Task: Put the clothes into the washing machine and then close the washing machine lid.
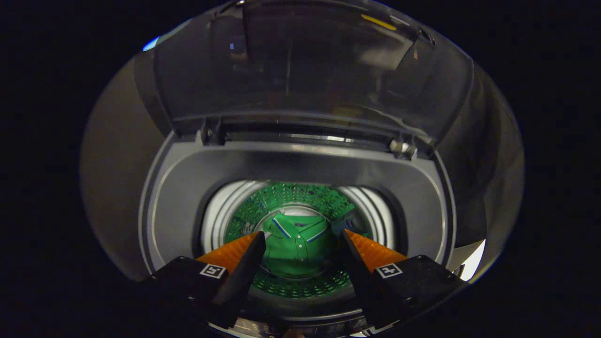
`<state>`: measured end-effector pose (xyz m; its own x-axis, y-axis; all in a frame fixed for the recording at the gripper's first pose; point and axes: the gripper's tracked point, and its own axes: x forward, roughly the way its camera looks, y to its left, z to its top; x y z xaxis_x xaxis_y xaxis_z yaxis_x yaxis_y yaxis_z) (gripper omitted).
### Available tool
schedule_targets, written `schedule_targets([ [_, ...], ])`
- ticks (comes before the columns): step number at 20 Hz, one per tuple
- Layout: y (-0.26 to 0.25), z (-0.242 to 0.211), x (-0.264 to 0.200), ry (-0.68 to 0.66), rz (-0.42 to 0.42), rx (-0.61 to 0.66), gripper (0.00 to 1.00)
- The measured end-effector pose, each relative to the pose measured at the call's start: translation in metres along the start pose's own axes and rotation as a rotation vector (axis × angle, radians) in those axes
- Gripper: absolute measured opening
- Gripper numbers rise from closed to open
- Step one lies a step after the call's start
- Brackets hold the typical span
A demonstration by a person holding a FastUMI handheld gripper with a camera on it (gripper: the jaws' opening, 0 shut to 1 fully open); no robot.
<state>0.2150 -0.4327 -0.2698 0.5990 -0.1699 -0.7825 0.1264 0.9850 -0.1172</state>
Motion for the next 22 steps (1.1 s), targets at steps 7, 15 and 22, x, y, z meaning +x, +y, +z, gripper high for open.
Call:
schedule_targets([
  [7, -0.016, 0.128, -0.098, -0.266, -0.030, 0.049, 0.99],
  [15, -0.030, 0.257, -0.163, -0.456, -0.028, 0.081, 0.99],
  [22, -0.038, 0.294, -0.120, -0.412, -0.036, 0.107, 0.99],
])
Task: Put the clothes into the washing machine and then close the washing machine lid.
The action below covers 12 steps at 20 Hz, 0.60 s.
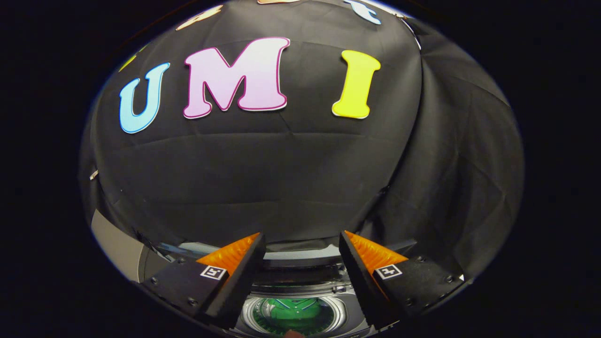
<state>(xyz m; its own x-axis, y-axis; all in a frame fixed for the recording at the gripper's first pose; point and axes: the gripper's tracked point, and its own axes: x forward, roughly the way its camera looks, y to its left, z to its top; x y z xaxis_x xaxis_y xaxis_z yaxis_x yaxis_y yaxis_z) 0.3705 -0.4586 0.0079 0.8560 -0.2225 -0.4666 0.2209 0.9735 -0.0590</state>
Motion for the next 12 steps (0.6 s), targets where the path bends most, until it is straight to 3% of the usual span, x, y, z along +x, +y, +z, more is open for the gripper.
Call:
schedule_targets([
  [5, -0.002, -0.014, 0.033, 0.049, 0.000, 0.019, 0.98],
  [12, -0.004, -0.018, 0.017, -0.018, 0.012, 0.023, 0.99],
])
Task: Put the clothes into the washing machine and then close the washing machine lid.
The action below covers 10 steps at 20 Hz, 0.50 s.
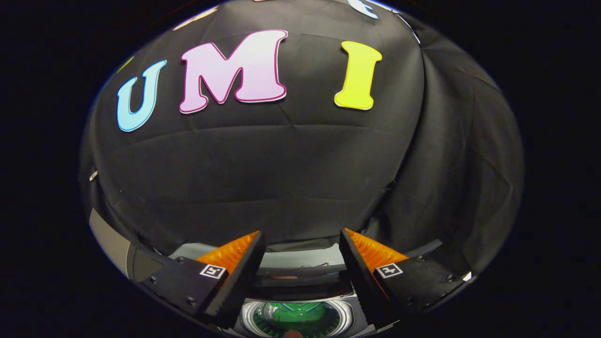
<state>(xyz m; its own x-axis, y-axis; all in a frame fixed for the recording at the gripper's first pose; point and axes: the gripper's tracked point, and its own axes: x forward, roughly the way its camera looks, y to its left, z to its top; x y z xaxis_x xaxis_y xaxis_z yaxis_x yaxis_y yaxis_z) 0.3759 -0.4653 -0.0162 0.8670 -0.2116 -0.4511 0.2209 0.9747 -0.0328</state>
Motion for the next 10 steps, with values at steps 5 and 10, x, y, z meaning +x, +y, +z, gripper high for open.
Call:
schedule_targets([
  [5, -0.001, -0.012, -0.024, -0.019, 0.007, -0.005, 1.00],
  [10, -0.004, -0.027, -0.045, -0.037, 0.000, -0.007, 0.99],
])
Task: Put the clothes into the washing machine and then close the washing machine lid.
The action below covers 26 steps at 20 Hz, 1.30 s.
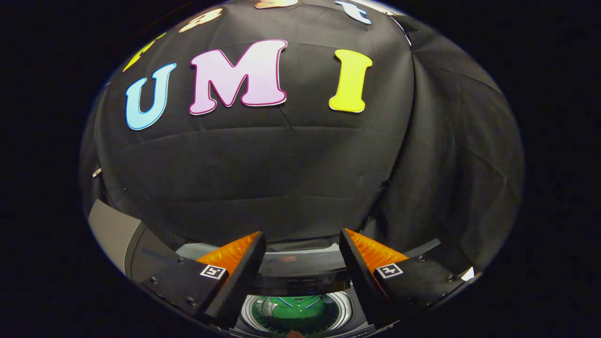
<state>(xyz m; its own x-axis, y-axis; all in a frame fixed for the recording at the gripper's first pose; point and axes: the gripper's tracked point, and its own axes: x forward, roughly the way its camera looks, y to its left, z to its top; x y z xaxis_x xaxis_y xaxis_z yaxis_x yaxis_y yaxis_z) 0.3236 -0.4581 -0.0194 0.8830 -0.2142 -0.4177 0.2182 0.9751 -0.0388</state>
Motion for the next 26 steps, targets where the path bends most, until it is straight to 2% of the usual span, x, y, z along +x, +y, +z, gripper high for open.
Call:
schedule_targets([
  [8, -0.002, -0.010, -0.015, -0.022, 0.003, 0.002, 1.00],
  [13, -0.001, -0.019, -0.016, -0.015, 0.034, 0.009, 0.99],
  [18, -0.001, -0.062, -0.030, 0.105, 0.047, 0.024, 0.99],
  [21, -0.012, -0.077, -0.029, 0.122, 0.001, 0.014, 0.99],
  [23, -0.005, -0.107, -0.028, 0.181, 0.047, 0.057, 1.00],
  [26, -0.007, -0.146, -0.030, 0.255, 0.041, 0.036, 1.00],
])
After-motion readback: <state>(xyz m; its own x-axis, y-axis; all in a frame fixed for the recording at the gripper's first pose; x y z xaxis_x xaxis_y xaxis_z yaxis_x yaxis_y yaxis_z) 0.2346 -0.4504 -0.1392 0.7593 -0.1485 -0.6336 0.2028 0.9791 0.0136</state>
